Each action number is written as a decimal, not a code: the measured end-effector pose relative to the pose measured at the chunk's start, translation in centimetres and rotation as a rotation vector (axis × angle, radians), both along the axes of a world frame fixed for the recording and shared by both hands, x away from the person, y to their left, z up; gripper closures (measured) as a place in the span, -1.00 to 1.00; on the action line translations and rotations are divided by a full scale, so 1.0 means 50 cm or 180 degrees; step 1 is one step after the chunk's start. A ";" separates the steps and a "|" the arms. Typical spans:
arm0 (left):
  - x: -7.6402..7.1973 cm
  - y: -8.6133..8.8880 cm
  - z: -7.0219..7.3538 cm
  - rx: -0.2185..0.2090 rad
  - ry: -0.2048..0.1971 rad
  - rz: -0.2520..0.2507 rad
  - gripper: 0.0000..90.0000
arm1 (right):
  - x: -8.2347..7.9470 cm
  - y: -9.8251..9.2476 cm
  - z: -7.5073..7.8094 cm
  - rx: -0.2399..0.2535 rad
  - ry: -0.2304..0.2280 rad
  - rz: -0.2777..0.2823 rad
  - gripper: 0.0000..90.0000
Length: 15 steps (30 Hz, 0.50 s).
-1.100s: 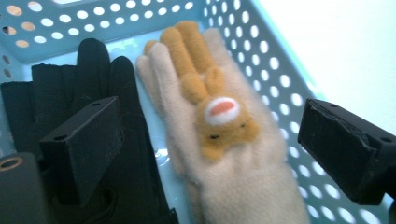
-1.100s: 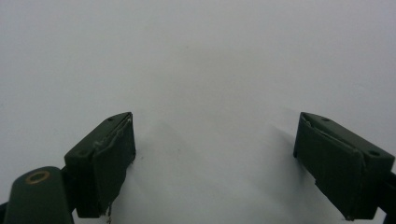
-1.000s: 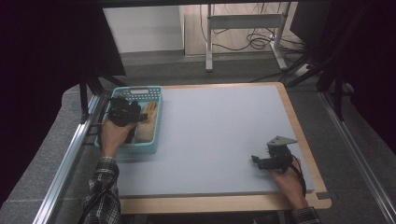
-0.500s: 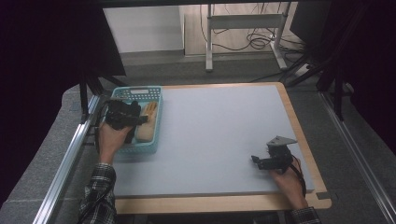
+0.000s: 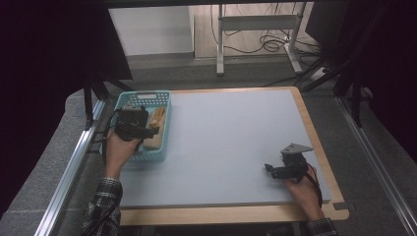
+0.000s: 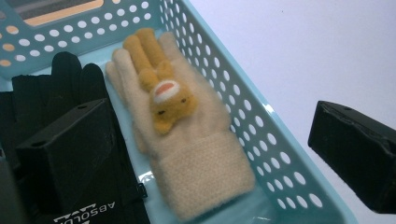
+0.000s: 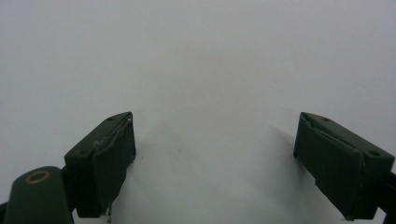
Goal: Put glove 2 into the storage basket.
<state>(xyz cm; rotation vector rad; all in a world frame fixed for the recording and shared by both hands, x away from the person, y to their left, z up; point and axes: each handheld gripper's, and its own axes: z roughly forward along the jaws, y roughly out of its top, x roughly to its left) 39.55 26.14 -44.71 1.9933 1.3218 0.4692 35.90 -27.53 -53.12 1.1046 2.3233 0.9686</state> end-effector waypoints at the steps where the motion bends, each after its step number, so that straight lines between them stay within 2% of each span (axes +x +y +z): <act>1: -0.001 -0.002 0.000 0.0023 -0.0007 -0.0020 -0.98 | 0.000 0.000 0.000 0.0002 0.0001 0.0001 -0.72; 15: -0.013 -0.038 0.018 -0.0026 -0.0081 -0.0171 -0.98 | 0.000 0.000 0.000 -0.0005 -0.0008 0.0000 -0.72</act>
